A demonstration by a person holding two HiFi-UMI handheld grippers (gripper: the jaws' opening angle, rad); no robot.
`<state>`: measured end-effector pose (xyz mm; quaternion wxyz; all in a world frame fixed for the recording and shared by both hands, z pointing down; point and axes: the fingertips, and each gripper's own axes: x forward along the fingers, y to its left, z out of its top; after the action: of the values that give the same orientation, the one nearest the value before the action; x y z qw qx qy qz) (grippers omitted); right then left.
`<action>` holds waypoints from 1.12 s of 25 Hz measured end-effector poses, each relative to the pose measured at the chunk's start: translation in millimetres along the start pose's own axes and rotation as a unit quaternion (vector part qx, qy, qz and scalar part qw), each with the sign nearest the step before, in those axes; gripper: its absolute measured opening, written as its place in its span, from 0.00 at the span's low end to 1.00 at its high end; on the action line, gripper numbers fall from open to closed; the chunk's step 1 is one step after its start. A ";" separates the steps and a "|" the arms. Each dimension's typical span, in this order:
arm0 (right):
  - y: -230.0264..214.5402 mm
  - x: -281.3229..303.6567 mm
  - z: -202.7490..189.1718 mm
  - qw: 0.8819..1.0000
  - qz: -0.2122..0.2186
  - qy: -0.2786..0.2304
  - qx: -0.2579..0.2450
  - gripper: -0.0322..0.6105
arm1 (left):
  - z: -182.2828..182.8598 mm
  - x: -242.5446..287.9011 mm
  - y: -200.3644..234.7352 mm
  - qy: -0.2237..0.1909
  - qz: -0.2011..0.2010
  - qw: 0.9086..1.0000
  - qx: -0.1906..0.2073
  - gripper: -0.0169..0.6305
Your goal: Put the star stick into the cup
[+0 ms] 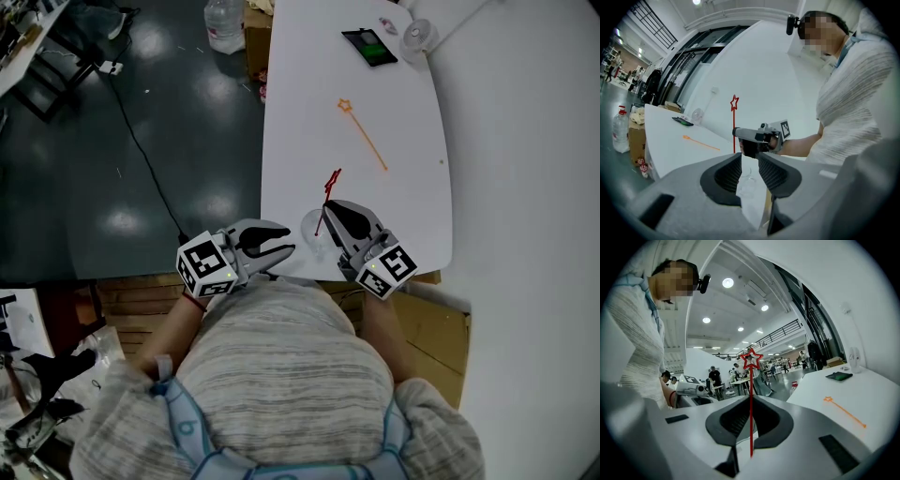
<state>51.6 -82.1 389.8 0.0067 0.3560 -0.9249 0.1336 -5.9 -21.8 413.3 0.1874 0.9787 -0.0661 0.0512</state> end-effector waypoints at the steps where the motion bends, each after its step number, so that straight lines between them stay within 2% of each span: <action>1: -0.4 0.2 -4.1 1.000 -0.002 0.005 -0.001 0.08 | -0.4 -0.5 0.0 0.001 0.001 1.000 0.000 0.21; 12: 2.4 -1.0 -36.7 0.995 -0.016 0.080 -0.062 0.08 | -0.8 -1.7 -3.8 0.004 0.000 1.000 -0.002 0.21; 28: 3.2 -8.0 -30.1 0.997 -0.005 0.063 -0.035 0.09 | -0.9 -2.1 -5.5 0.000 0.001 1.000 -0.002 0.21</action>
<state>53.0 -66.9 417.1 0.0776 0.3511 -0.9249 0.1233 -7.2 -16.2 411.8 0.1896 0.9782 -0.0671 0.0509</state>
